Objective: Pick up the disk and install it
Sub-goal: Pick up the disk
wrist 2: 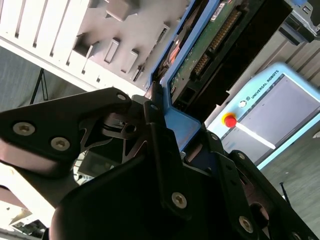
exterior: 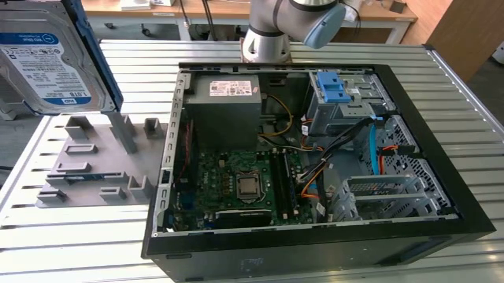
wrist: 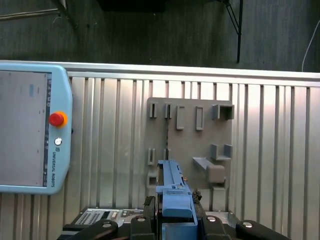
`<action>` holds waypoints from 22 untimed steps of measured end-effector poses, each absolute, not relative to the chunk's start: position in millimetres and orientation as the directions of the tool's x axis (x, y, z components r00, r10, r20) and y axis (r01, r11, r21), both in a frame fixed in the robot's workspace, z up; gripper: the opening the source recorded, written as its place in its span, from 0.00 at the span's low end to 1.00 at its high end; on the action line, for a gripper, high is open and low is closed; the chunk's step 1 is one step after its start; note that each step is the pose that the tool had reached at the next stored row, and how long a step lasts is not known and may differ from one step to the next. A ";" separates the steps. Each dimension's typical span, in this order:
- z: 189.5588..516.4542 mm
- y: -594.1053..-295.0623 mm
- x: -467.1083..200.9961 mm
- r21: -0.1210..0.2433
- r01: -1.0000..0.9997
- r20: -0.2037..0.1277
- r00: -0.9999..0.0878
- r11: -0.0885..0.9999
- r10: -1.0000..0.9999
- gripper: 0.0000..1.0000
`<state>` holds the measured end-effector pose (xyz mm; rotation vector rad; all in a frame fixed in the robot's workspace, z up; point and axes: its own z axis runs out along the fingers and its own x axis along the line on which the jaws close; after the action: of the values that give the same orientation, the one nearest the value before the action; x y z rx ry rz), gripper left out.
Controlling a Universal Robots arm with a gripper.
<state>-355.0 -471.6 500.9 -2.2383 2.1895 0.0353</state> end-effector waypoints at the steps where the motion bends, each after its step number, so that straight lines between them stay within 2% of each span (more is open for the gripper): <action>1: 500.9 -471.6 -353.5 0.008 -1.000 -0.023 0.022 -0.022 -0.999 0.36; 22: 500.9 -472.1 -320.2 0.008 -1.000 -0.023 0.022 -0.022 -0.999 0.36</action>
<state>-320.2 -472.1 500.9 -2.2382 2.1895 0.0353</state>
